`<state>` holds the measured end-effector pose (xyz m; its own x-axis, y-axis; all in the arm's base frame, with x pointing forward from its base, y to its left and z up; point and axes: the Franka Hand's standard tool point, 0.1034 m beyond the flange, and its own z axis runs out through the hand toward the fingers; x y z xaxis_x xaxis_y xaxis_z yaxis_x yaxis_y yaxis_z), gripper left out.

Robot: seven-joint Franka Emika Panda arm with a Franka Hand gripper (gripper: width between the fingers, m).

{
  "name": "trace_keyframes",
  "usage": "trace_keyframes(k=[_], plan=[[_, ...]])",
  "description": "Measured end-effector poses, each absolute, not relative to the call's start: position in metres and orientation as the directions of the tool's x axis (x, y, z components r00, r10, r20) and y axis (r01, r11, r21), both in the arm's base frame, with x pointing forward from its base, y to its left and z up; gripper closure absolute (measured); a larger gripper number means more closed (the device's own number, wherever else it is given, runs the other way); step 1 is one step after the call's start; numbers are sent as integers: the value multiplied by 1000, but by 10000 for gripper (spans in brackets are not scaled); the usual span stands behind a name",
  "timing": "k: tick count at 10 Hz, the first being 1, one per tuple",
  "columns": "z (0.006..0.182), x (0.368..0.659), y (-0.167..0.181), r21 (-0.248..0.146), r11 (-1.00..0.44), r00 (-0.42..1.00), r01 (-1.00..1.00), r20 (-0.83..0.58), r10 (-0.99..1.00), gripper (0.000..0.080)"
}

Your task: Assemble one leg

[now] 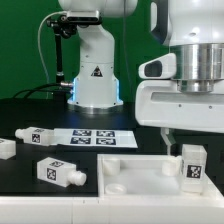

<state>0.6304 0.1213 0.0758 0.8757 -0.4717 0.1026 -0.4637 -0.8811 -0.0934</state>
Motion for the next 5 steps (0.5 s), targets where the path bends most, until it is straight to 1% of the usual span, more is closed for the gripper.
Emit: trace_keyframes(k=[1, 2, 3, 4, 5], plan=[[76, 635, 121, -58, -949, 940, -310, 130, -315, 151], [75, 637, 121, -54, -963, 953, -265, 136, -270, 151], [75, 637, 122, -57, -956, 946, -289, 134, -294, 275], [75, 637, 122, -59, -952, 942, -302, 133, -307, 275], [74, 637, 121, -59, -951, 942, -303, 133, -308, 414]])
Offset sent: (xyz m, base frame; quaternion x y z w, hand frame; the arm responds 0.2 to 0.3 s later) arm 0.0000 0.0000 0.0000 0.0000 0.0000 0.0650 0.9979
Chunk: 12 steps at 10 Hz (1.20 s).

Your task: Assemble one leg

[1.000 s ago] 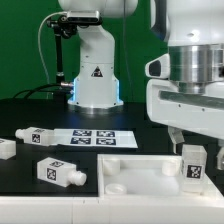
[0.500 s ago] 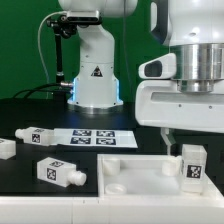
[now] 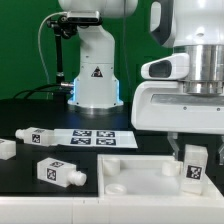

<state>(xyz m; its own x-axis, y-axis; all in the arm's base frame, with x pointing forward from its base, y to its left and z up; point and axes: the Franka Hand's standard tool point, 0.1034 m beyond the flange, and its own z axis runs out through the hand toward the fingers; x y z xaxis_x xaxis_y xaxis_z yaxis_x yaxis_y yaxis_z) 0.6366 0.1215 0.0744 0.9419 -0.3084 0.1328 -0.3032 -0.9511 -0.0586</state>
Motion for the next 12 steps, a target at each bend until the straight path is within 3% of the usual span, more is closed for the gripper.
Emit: trace_keyframes(k=[1, 4, 7, 9, 12], plan=[[74, 636, 118, -59, -941, 932, -334, 130, -339, 507], [73, 636, 118, -91, -788, 780, -609, 108, -616, 508], [72, 634, 122, -115, -439, 441, -891, 13, -897, 509], [71, 636, 124, -130, -124, 134, -984, -77, -988, 509], [71, 636, 124, -133, -155, 166, -979, -72, -984, 504]])
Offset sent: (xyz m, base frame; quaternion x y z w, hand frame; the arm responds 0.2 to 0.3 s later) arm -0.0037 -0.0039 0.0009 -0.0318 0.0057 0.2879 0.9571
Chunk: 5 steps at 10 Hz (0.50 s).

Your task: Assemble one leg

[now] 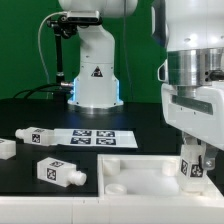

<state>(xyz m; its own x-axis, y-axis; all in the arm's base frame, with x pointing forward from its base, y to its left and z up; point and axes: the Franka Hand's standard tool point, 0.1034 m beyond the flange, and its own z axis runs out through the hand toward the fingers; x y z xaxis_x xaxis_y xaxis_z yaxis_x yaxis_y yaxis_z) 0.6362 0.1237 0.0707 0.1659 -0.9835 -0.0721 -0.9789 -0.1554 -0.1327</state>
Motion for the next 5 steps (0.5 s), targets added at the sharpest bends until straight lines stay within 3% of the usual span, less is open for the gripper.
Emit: trace_keyframes(k=[1, 2, 3, 5], plan=[[71, 636, 123, -136, -224, 234, -965, -60, -970, 334], [71, 636, 121, -141, -397, 405, -907, -35, -913, 334], [72, 636, 121, -138, -554, 561, -821, -14, -828, 188], [71, 636, 115, -137, -742, 746, -657, 26, -665, 161]])
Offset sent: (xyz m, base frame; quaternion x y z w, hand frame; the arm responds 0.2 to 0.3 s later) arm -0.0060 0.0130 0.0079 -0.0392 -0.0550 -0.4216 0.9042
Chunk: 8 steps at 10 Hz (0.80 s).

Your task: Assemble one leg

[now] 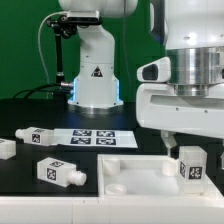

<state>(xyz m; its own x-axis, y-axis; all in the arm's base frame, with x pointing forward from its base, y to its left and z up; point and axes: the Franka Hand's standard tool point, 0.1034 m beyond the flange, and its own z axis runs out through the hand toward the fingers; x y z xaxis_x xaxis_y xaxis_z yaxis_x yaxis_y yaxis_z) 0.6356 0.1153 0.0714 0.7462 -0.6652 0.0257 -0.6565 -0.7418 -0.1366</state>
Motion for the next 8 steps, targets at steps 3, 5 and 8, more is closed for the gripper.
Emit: trace_keyframes(k=[3, 5, 8], plan=[[70, 635, 112, -126, -853, 853, -507, 67, -517, 150], [73, 639, 110, -56, -985, 978, -163, 121, -169, 150], [75, 641, 111, -29, -999, 989, -35, 141, -39, 150]])
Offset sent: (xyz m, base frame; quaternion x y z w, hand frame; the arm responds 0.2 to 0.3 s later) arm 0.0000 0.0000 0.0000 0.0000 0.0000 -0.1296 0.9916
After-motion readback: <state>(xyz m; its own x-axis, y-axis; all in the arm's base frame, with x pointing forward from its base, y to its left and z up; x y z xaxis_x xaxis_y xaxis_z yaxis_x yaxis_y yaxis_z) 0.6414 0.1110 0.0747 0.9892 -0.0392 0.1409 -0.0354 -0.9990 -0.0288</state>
